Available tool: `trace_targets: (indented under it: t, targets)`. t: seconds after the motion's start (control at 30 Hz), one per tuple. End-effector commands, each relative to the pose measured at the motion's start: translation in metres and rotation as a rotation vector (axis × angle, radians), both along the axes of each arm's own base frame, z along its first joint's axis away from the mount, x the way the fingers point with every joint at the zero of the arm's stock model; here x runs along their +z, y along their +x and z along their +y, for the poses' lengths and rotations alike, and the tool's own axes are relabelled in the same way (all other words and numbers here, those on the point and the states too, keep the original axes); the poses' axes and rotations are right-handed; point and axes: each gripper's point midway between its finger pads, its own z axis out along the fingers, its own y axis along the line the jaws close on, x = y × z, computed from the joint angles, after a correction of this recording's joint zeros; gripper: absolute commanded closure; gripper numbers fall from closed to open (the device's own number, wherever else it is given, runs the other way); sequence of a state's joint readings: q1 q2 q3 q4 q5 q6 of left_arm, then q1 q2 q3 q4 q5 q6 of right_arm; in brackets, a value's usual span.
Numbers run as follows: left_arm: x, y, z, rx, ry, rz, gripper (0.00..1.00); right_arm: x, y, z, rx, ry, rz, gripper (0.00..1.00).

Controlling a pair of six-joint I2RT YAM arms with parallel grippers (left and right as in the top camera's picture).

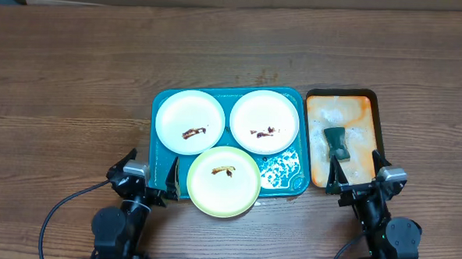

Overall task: Clean dirty plates on tray and stack at the side
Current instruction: 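Raise both grippers from rest toward the tray and sponge tray, then grasp the rim of the yellow plate with the left gripper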

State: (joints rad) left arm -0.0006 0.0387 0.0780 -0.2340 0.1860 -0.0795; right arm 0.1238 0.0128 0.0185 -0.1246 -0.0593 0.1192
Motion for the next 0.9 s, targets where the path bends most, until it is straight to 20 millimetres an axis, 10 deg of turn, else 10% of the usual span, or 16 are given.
trace_targets:
  t: [0.0, 0.5, 0.87]
  targets:
    - [0.018, -0.006, 0.007, 0.046, -0.017, 0.062, 0.0, 0.01, -0.002, -0.006, -0.036, 0.073, 0.015, 0.0]
    - [0.066, -0.023, -0.019, -0.085, -0.073, 0.589, 0.0, 0.043, -0.018, -0.005, -0.05, 0.092, 0.422, 0.0]
    - [0.065, -0.024, -0.023, -0.044, -0.177, 0.842, 0.0, 0.04, 0.013, 0.002, -0.057, 0.049, 0.77, 0.0]
